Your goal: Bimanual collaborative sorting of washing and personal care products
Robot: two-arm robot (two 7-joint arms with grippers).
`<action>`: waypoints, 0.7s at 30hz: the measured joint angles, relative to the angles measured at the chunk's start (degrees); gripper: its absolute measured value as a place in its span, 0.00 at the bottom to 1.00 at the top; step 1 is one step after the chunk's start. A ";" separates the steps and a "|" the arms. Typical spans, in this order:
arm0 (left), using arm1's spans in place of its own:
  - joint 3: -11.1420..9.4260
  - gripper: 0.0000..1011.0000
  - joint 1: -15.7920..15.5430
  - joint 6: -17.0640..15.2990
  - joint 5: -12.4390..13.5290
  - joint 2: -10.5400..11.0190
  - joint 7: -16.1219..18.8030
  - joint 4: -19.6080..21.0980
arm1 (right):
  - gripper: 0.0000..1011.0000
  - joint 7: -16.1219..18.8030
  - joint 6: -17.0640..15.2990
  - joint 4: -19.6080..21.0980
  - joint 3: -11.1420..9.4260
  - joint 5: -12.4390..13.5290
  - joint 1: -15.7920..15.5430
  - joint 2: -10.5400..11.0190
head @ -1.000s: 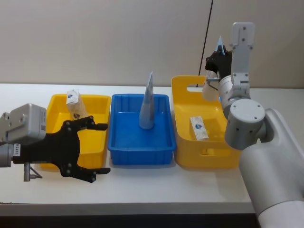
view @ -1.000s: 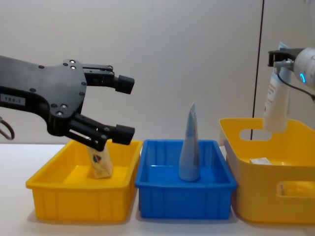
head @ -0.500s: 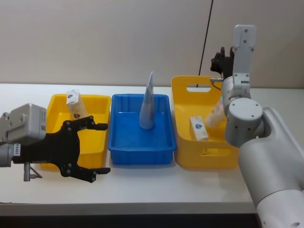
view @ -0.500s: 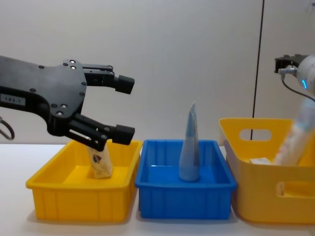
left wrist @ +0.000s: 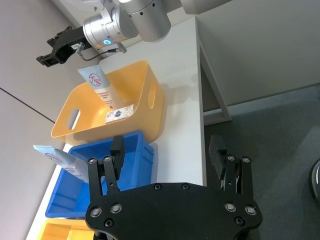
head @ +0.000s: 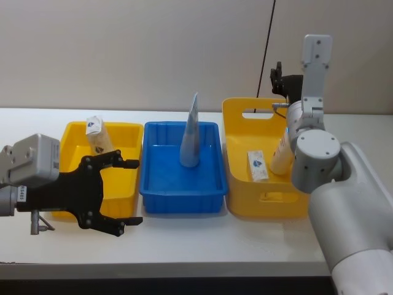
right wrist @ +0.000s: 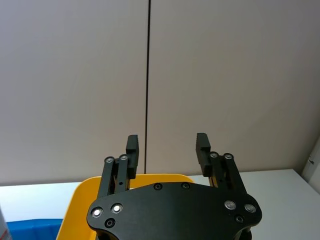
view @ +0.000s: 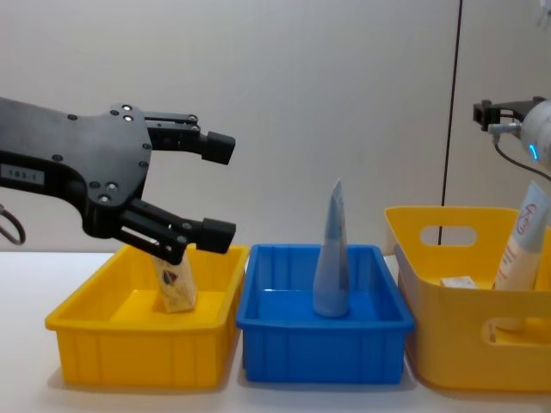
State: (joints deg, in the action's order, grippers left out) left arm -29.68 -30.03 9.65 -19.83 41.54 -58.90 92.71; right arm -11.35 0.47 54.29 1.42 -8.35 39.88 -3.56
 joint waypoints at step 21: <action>0.00 0.99 0.00 0.00 0.00 0.00 0.00 0.00 | 0.99 13.34 -4.94 18.52 2.29 3.21 -11.54 2.18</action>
State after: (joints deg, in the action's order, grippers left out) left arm -29.68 -30.03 9.65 -19.83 41.54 -58.90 92.71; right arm 1.99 -4.47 72.81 3.71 -5.14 28.34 -1.37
